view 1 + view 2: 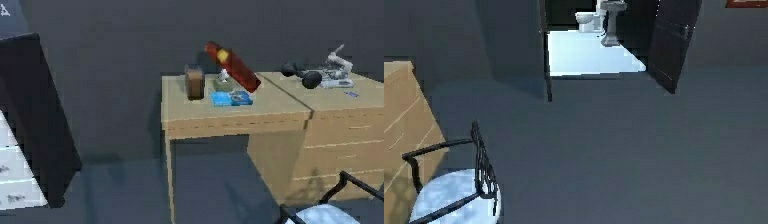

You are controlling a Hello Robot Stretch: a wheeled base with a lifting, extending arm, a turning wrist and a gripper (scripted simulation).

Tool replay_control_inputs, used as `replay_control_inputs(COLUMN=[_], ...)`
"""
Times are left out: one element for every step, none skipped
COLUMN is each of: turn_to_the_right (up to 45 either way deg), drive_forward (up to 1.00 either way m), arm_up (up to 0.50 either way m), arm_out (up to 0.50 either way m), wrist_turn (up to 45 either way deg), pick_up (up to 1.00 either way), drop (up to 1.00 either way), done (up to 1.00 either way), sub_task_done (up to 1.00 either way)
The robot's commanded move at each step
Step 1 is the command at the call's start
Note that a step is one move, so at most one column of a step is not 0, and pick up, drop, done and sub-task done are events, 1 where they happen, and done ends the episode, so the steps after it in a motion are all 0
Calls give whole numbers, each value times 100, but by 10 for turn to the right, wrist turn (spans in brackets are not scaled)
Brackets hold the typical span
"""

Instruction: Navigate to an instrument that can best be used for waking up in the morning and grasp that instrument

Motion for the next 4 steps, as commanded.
replay_control_inputs(turn_to_the_right=[0,-450,-360,0], drive_forward=[70,0,0,0], arm_up=[0,0,0,50], arm_out=[0,0,0,0], wrist_turn=[0,0,0,0], pick_up=[0,0,0,0], drop=[0,0,0,0], done=[0,0,0,0], sub_task_done=[0,0,0,0])
